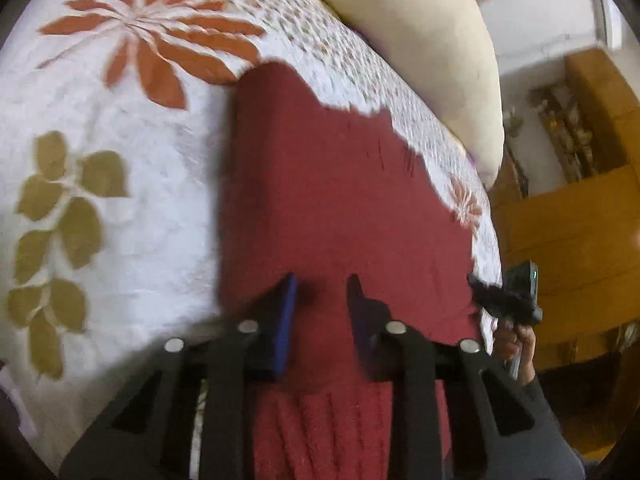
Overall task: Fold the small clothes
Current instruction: 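Grasp the sweater hem with the left gripper while the right gripper grasps it too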
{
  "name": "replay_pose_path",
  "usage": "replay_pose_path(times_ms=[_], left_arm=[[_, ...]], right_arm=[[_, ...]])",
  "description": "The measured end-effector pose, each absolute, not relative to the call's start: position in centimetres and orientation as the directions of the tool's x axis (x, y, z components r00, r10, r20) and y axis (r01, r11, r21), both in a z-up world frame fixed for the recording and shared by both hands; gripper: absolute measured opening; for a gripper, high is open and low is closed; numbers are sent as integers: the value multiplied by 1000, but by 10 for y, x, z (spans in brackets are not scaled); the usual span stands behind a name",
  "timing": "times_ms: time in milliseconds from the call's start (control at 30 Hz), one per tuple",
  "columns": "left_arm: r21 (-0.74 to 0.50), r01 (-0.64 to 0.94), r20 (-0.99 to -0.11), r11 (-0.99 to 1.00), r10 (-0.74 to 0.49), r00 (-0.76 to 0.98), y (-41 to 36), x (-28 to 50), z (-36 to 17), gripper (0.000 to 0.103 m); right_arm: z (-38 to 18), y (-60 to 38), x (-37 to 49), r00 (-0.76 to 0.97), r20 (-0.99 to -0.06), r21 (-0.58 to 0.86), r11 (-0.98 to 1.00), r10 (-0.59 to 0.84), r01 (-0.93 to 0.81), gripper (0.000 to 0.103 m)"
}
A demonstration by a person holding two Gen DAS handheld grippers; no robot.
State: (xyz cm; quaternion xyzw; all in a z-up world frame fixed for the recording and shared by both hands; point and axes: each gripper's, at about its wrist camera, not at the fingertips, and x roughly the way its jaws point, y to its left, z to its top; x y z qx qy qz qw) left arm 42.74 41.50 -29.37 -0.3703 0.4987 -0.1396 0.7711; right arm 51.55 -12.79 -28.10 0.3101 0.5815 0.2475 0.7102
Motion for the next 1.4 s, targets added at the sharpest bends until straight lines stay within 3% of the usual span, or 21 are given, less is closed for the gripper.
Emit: replay_pose_path(times_ms=[33, 100, 167, 233, 300, 367, 433, 500, 700, 800, 933, 1400], left_arm=[[-725, -128, -639, 676, -593, 490, 415, 422, -283, 57], [-734, -25, -596, 678, -627, 502, 402, 409, -262, 61], [-692, 10, -641, 722, -622, 450, 385, 404, -265, 63], [-631, -6, -711, 775, -576, 404, 380, 407, -282, 55], [-644, -36, -710, 764, -579, 401, 387, 410, -295, 47], [-680, -74, -687, 730, -598, 412, 398, 409, -292, 49], [-702, -83, -660, 707, -602, 449, 412, 394, -275, 72], [-721, -85, -631, 687, -601, 491, 419, 369, -256, 77], [-736, -78, -621, 673, -624, 475, 422, 248, -229, 81], [-729, -111, -647, 675, -628, 433, 420, 182, -237, 83], [-724, -138, -672, 676, -646, 361, 411, 124, -263, 83], [-711, -143, -702, 689, -684, 199, 371, 123, -320, 86]], right_arm=[[-272, -130, 512, 221, -664, 732, 681, 715, -3, 17], [-255, -131, 504, 234, -643, 743, 668, 729, -40, 22], [-253, -127, 499, 219, -643, 741, 668, 734, -64, 22], [-270, -121, 497, 182, -682, 712, 700, 708, -57, 15], [-286, -124, 496, 177, -689, 711, 703, 703, -23, 2], [-280, -134, 492, 201, -663, 737, 676, 721, 5, 4], [-263, -142, 480, 222, -654, 739, 674, 723, -15, 25], [-250, -151, 462, 228, -653, 736, 677, 722, -35, 33], [-230, -185, 361, 147, -680, 717, 693, 719, -70, 37], [-229, -196, 300, 77, -700, 706, 704, 710, -77, 49], [-233, -211, 228, 12, -724, 687, 723, 690, -76, 51], [-278, -206, 181, -80, -754, 654, 756, 651, -15, 54]])
